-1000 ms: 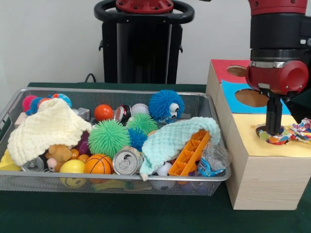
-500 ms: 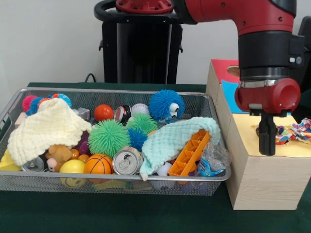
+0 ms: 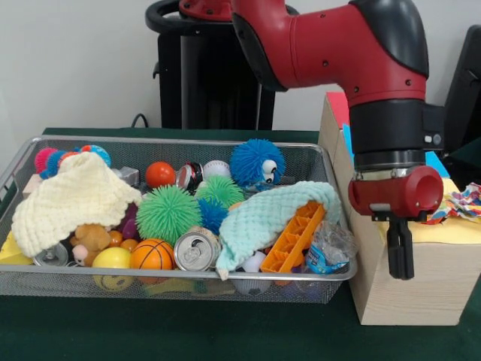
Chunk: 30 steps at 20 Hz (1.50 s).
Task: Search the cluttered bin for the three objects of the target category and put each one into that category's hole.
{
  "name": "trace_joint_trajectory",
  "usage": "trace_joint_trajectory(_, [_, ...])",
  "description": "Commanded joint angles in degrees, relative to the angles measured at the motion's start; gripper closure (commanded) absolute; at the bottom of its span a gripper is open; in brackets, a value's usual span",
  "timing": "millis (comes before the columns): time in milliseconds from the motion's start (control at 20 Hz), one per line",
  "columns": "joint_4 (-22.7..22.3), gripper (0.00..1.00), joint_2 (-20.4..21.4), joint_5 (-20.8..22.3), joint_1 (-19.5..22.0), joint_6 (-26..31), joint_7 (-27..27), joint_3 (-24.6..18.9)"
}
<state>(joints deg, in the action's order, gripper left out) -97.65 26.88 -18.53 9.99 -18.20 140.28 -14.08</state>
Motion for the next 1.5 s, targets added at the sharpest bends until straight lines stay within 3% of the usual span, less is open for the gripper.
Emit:
trace_joint_trajectory(50, [-2.76, 1.0, -3.6, 3.49, 2.55, -2.29, 13.99, -8.59])
trace_joint_trajectory(450, [-4.93, 1.0, -2.65, 2.0, 2.03, -2.87, 14.17, -8.9])
trace_joint_trajectory(850, [-6.08, 1.0, -0.67, -2.41, -1.29, -3.99, 15.59, -6.16])
trace_joint_trajectory(1050, [-5.54, 1.0, 0.92, -5.4, -4.58, -5.93, 14.57, -2.43])
trace_joint_trajectory(1500, [-1.83, 1.0, 7.63, -20.67, -14.16, 3.3, 7.27, 7.77])
